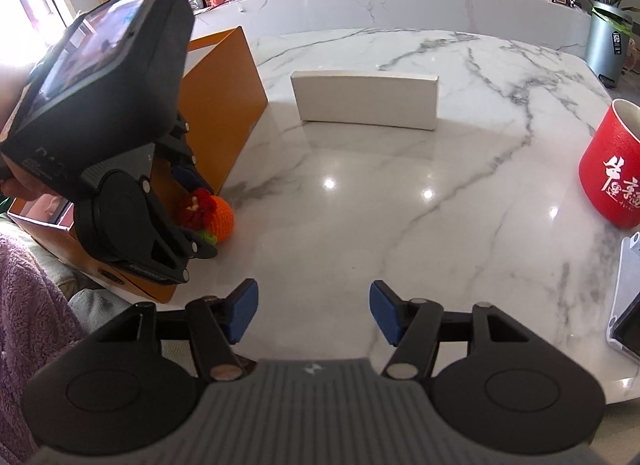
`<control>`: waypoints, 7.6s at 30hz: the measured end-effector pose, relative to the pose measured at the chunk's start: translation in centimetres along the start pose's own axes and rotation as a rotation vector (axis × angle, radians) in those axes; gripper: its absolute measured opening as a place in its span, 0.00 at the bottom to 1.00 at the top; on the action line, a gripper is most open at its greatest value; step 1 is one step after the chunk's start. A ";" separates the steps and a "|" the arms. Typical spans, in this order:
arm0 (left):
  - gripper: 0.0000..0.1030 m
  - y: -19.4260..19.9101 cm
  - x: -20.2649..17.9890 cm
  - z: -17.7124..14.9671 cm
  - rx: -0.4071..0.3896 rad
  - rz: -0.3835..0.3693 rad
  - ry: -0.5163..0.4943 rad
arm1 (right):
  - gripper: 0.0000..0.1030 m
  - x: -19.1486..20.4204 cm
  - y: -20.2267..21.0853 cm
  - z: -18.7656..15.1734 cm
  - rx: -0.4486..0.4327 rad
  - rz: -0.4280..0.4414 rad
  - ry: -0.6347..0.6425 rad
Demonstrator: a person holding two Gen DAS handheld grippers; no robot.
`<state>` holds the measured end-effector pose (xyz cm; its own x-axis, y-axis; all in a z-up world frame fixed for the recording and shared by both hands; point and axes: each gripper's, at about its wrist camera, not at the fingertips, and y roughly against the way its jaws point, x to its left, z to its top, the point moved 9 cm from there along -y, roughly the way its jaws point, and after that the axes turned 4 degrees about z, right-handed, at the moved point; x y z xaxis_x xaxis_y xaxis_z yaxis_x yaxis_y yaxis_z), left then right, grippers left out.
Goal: Organize objects
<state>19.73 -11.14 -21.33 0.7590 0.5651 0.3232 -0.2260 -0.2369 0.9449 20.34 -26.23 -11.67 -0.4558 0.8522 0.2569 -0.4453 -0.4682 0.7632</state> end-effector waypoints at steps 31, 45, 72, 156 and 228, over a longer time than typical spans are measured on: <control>0.51 10.3 15.5 -1.7 -0.662 -0.306 0.516 | 0.63 0.1 -11.1 16.8 0.215 -0.165 0.817; 0.51 7.9 19.0 -4.9 -0.689 -0.323 0.581 | 0.51 -0.3 -17.0 16.6 0.464 -0.110 0.898; 0.51 10.9 20.7 -16.8 -0.632 -0.094 0.671 | 0.29 16.5 -2.7 18.1 0.143 -0.132 1.071; 0.69 9.1 18.9 -14.0 -0.545 -0.077 0.648 | 0.65 19.6 -5.8 16.9 0.102 -0.078 0.725; 1.00 12.3 5.4 -25.1 -0.626 0.243 1.225 | 0.99 21.0 1.9 -0.2 -0.255 -0.153 0.015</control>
<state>5.75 8.81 -6.67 -0.2745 0.9615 0.0132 -0.7519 -0.2232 0.6203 9.80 -9.29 -4.90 -0.3792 0.9146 0.1402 -0.6881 -0.3800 0.6182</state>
